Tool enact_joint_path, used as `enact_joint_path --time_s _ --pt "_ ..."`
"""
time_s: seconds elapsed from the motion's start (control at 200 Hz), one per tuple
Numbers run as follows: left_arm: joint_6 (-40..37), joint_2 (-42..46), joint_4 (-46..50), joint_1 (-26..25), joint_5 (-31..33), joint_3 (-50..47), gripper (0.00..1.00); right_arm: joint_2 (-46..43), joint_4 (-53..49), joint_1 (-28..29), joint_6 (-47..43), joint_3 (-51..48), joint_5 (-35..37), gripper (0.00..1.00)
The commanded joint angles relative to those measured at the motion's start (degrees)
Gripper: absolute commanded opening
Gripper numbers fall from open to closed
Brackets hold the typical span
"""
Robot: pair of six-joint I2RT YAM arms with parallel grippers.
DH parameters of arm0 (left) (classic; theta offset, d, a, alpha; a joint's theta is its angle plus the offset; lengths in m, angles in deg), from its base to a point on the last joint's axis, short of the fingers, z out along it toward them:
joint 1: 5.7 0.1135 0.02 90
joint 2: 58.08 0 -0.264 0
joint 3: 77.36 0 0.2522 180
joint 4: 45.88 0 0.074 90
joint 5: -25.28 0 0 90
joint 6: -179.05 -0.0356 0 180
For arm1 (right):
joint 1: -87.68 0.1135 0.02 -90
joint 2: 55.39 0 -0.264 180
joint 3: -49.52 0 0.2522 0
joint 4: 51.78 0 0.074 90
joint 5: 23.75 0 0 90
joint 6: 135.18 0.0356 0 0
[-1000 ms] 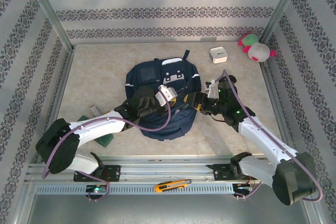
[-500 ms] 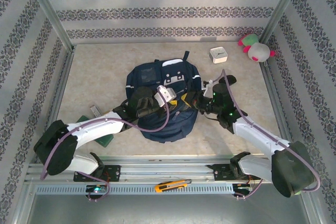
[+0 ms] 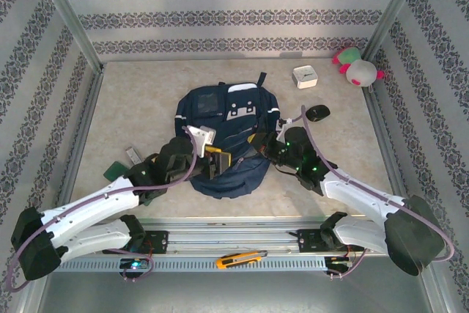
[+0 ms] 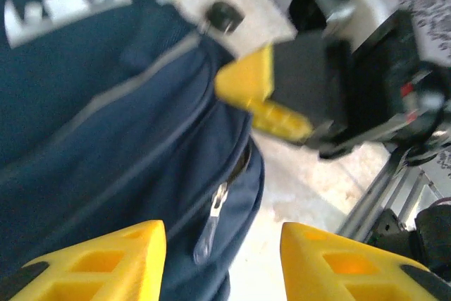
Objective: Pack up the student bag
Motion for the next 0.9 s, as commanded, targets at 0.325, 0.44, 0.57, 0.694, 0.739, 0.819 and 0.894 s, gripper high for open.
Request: enact_joint_path --time_s 0.325,0.44,0.57,0.694,0.739,0.819,0.894 --pt "12.67 -7.67 -4.81 -3.22 2.65 -2.18 0.46 3.07 4.72 2.50 -2.85 4.59 3.17 0.00" --pt "12.10 -9.96 -5.34 -3.24 3.24 -1.52 0.46 3.29 4.88 2.72 -2.85 4.70 2.78 0.00" --pt "12.34 -11.75 -8.54 -3.22 3.33 -1.51 0.40 3.18 5.18 2.73 -3.00 4.76 2.53 0.00" --pt "11.14 -13.34 -8.58 -3.23 4.10 0.23 0.34 3.14 5.18 2.79 -3.11 4.96 2.24 0.00" --pt "10.28 -13.81 -8.53 -3.24 4.44 0.70 0.34 3.19 5.18 2.83 -3.09 4.96 2.10 0.00" --pt "9.84 -14.44 -8.54 -3.24 5.12 1.39 0.33 3.19 5.17 2.92 -3.06 4.79 1.87 0.00" --pt "10.21 -14.89 -9.83 -3.21 5.10 1.41 0.28 3.01 5.18 3.09 -2.80 4.36 1.96 0.00"
